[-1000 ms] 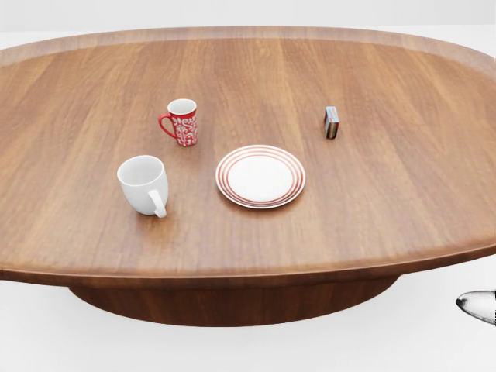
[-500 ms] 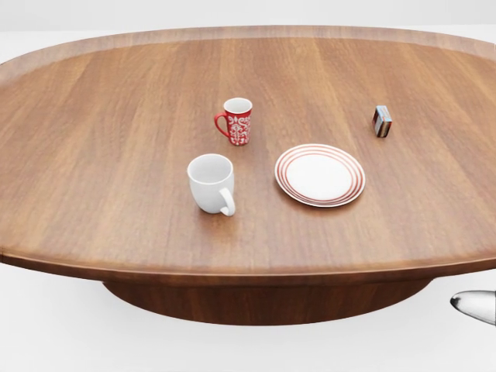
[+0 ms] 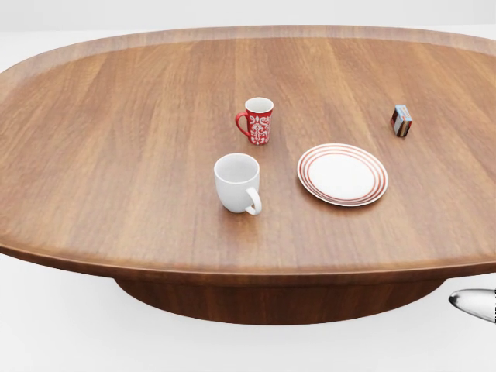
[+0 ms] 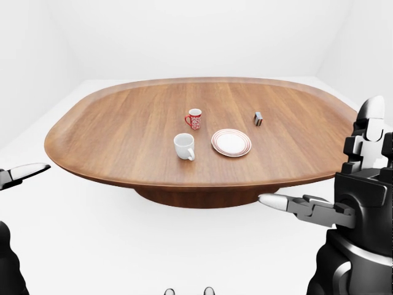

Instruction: Put the white mug on the plate.

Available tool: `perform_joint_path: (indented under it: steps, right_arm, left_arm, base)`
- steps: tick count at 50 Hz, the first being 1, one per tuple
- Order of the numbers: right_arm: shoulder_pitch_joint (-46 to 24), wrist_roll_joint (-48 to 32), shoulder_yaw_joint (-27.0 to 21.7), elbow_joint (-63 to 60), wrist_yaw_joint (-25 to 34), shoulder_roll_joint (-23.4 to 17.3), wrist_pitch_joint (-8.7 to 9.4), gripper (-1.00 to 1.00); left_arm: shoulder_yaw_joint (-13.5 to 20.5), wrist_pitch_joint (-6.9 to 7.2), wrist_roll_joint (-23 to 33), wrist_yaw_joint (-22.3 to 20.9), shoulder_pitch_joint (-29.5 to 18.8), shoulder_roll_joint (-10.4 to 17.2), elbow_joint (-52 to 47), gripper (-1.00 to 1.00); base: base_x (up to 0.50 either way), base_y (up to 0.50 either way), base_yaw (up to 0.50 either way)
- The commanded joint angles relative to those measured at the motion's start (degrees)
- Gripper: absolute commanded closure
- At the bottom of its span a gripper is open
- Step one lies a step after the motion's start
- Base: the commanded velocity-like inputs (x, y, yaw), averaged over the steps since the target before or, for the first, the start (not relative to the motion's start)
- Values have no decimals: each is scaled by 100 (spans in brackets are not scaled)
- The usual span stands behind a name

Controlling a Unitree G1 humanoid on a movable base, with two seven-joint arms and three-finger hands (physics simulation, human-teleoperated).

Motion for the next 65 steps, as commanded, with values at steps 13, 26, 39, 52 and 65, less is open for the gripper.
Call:
perform_joint_path:
  steps: [13, 26, 39, 52, 65]
  right_arm:
    - [71, -79, 57, 122, 41, 52, 0, -100]
    - [74, -93, 76, 134, 49, 58, 0, -100]
    - [68, -111, 103, 177, 50, 56, 0, -100]
    - [44, -63, 69, 146, 50, 36, 0, -100]
    - [41, -55, 81, 146, 37, 31, 0, -100]
  left_arm:
    - [-62, 0, 92, -35, 45, -61, 15, -100]
    - [-67, 0, 106, -34, 48, -78, -9, -100]
    - [-90, 0, 129, -38, 35, -80, 41, -100]
    - [-104, 0, 142, -38, 21, -71, 67, -100]
    - [-110, 0, 151, -43, 18, -73, 117, -100]
  base:
    - [32, 0, 0]
    - [32, 0, 0]
    - [32, 0, 0]
    - [29, 0, 0]
    - [25, -2, 0]
